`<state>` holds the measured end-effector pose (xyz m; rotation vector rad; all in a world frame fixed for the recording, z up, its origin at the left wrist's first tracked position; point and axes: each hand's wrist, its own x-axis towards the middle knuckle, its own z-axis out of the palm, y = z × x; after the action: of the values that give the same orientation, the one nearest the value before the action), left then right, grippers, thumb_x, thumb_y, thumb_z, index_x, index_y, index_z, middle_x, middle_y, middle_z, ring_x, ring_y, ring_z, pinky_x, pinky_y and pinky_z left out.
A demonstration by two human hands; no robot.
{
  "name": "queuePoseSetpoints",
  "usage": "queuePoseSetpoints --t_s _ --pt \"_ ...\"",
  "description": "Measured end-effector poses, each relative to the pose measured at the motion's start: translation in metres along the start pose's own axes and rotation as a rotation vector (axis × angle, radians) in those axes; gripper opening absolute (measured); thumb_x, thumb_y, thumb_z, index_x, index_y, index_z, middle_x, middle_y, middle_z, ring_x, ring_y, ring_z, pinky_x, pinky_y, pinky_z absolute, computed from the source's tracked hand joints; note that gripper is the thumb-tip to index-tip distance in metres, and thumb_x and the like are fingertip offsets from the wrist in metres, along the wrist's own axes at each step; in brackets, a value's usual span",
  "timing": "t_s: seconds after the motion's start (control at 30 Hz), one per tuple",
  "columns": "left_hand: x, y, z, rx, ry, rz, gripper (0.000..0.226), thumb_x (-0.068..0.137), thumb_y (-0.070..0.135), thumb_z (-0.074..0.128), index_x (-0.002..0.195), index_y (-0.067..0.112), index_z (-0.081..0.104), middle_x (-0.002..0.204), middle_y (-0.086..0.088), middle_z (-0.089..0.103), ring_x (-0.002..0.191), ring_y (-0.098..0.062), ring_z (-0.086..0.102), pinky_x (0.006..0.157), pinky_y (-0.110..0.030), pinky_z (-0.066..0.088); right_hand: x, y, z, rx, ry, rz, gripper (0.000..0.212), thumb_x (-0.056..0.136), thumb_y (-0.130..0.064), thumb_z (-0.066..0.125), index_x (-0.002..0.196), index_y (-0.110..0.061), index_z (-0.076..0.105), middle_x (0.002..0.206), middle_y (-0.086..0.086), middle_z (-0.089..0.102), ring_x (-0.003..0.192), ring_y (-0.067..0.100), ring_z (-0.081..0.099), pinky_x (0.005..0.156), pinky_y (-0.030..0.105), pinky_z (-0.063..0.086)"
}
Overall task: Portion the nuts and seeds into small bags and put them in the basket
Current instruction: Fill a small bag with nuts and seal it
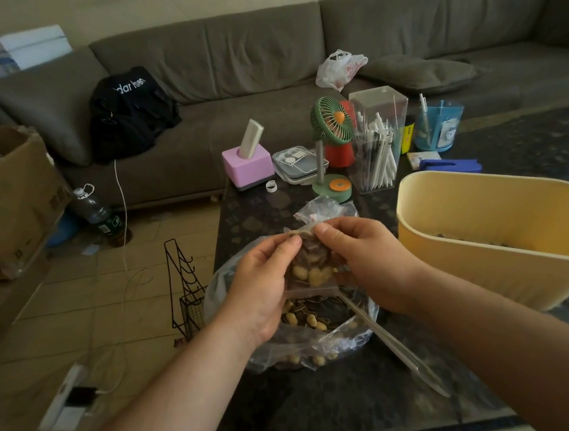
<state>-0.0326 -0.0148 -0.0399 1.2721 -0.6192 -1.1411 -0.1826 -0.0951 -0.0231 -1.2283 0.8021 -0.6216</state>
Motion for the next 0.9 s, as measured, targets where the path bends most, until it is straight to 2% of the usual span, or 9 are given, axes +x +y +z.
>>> queuePoseSetpoints --t_s 0.13,0.23,0.37,0.47,0.53,0.67,0.83,0.9 --pt "-0.0001 -0.0011 -0.0015 0.035 -0.007 0.011 0.021 0.097 0.032 0.068 0.108 0.018 0.08 0.107 -0.016 0.08 0.104 -0.032 0.078 0.089 -0.05 0.062 0.0005 0.0006 -0.0004 -0.04 -0.029 -0.009 0.018 0.101 -0.025 0.068 0.11 -0.013 0.077 0.106 0.017 0.078 0.101 0.032 0.077 0.092 0.054 0.062" --pt "-0.0004 0.0 -0.0016 0.004 -0.038 -0.006 0.035 0.091 0.037 0.07 0.115 0.012 0.076 0.11 -0.019 0.079 0.106 -0.035 0.077 0.093 -0.054 0.062 0.0004 0.0005 0.0006 -0.056 0.013 -0.022 0.017 0.102 -0.022 0.066 0.106 -0.01 0.078 0.102 0.018 0.078 0.098 0.033 0.077 0.089 0.054 0.063" --pt "-0.0002 -0.002 -0.0015 0.004 -0.123 -0.012 0.041 0.082 0.022 0.074 0.121 0.009 0.072 0.115 -0.017 0.079 0.106 -0.031 0.077 0.083 -0.042 0.065 0.0027 -0.0007 -0.0019 0.037 0.029 -0.028 0.021 0.101 -0.02 0.067 0.112 -0.004 0.074 0.106 0.022 0.077 0.099 0.037 0.077 0.09 0.056 0.062" --pt "0.0032 -0.0067 -0.0024 0.028 -0.082 0.038 0.044 0.08 0.021 0.075 0.123 0.011 0.073 0.117 -0.013 0.079 0.111 -0.029 0.076 0.087 -0.037 0.061 0.0041 0.0014 -0.0041 0.072 -0.026 0.002 0.025 0.098 -0.019 0.07 0.115 -0.001 0.072 0.109 0.025 0.076 0.101 0.036 0.076 0.092 0.053 0.062" --pt "0.0031 -0.0058 -0.0022 0.025 -0.065 0.047 0.045 0.082 0.022 0.074 0.125 0.01 0.072 0.117 -0.012 0.079 0.11 -0.028 0.076 0.085 -0.035 0.061 0.0038 0.0045 -0.0041 0.024 -0.036 0.007 0.021 0.097 -0.016 0.071 0.109 0.0 0.072 0.105 0.025 0.075 0.096 0.036 0.076 0.09 0.05 0.063" --pt "0.0009 -0.002 -0.0025 -0.047 -0.099 0.012 0.026 0.097 0.015 0.066 0.121 0.01 0.074 0.111 -0.011 0.081 0.097 -0.02 0.079 0.075 -0.027 0.062 0.0053 0.0061 -0.0073 -0.122 0.023 -0.062 0.022 0.097 -0.019 0.072 0.099 0.002 0.072 0.097 0.027 0.074 0.085 0.033 0.075 0.088 0.055 0.063" --pt "-0.0021 -0.002 -0.0015 -0.02 -0.102 0.036 0.055 0.073 0.011 0.079 0.127 0.016 0.07 0.112 -0.006 0.081 0.102 -0.019 0.078 0.078 -0.028 0.061 0.0034 0.0023 -0.0063 -0.038 -0.027 -0.051 0.022 0.102 -0.02 0.065 0.111 -0.001 0.072 0.105 0.022 0.077 0.097 0.034 0.077 0.089 0.046 0.064" --pt "-0.0023 -0.0011 0.0001 -0.027 -0.089 0.067 0.058 0.073 0.012 0.079 0.13 0.016 0.068 0.116 -0.007 0.081 0.108 -0.022 0.078 0.085 -0.032 0.06 0.0027 0.0024 -0.005 -0.05 -0.047 -0.097 0.019 0.101 -0.019 0.067 0.113 -0.005 0.073 0.106 0.021 0.077 0.102 0.038 0.076 0.093 0.052 0.062"
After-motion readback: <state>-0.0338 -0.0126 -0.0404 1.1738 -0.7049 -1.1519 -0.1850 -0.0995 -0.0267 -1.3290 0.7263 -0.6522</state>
